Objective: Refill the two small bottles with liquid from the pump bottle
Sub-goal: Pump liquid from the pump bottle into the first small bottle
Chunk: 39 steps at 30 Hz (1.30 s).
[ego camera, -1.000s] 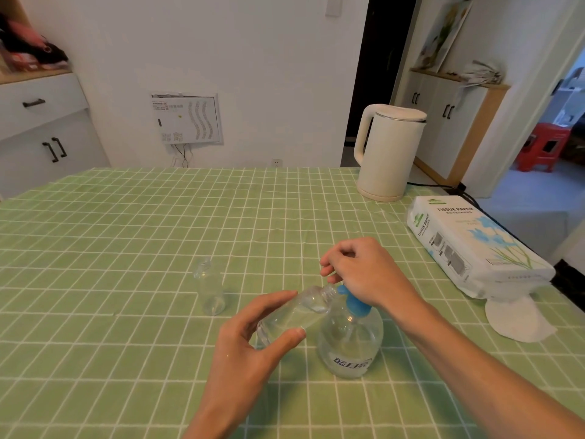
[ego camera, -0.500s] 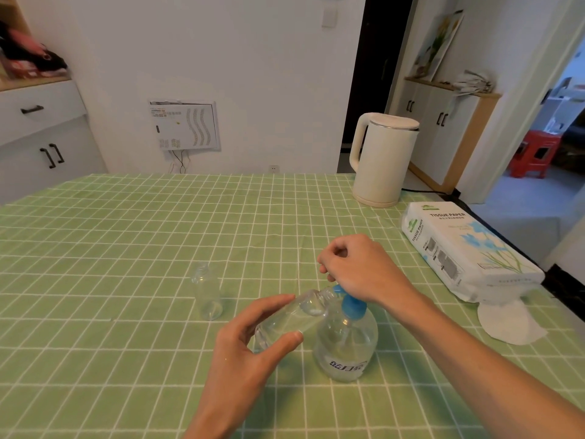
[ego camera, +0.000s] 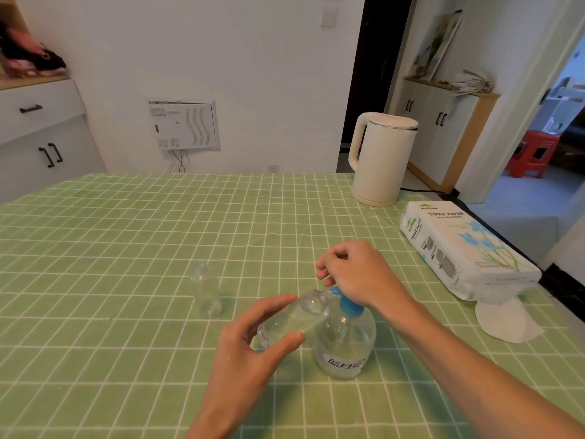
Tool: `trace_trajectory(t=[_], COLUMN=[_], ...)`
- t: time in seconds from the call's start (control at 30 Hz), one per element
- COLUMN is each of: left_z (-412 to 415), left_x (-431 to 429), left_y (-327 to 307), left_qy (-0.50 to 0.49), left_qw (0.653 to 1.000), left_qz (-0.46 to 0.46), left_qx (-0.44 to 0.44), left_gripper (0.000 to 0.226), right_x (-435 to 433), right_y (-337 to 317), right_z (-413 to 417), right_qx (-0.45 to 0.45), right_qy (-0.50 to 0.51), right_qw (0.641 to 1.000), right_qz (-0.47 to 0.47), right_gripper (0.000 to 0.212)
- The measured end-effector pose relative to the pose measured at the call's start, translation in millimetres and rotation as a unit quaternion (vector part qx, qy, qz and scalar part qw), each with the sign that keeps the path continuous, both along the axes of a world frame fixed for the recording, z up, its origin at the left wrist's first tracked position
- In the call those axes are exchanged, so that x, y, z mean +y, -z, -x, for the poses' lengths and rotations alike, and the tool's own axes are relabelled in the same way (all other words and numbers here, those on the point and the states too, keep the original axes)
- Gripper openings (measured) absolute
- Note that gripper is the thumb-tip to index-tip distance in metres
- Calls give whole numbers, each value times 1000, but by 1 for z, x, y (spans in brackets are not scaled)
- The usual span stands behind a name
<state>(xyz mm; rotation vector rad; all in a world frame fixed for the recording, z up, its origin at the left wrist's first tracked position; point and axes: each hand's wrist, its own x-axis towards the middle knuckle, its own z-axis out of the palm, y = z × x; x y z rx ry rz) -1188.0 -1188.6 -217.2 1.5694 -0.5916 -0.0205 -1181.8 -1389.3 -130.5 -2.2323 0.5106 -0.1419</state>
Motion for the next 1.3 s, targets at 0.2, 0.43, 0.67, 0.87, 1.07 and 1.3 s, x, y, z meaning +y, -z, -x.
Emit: trace_trajectory(t=[0.2,0.43,0.67,0.87,1.07,1.3], left_z=[1,-2,-3,-4,-4,-4], left_x=[1,2,0,3,3,4], left_y=[-3,-2,0,1,1,3], left_qy=[3,-1,-1,-6,-8,-7], left_qw=[1000,1000,1000,1000,1000,1000], left_qz=[-2,0,3,4,3,5], left_qx=[-1,-6,-6,-7,-9,0], left_gripper=[42,43,45,45,45,45], right_x=[-1,-2,-4,-2,-1,-2], right_y=[-9,-7,6,3,-13,-4], right_z=[2,-2,-4,-1,-1,-2], right_qx=[8,-3,-7,-1,12,-4], right_qy=[-16,-8,-3,-3,-23,0], right_qw=[1000,1000,1000,1000,999,1000], right_qz=[23,18,-8,-1,42,13], right_gripper=[29,28,33,32,30,31])
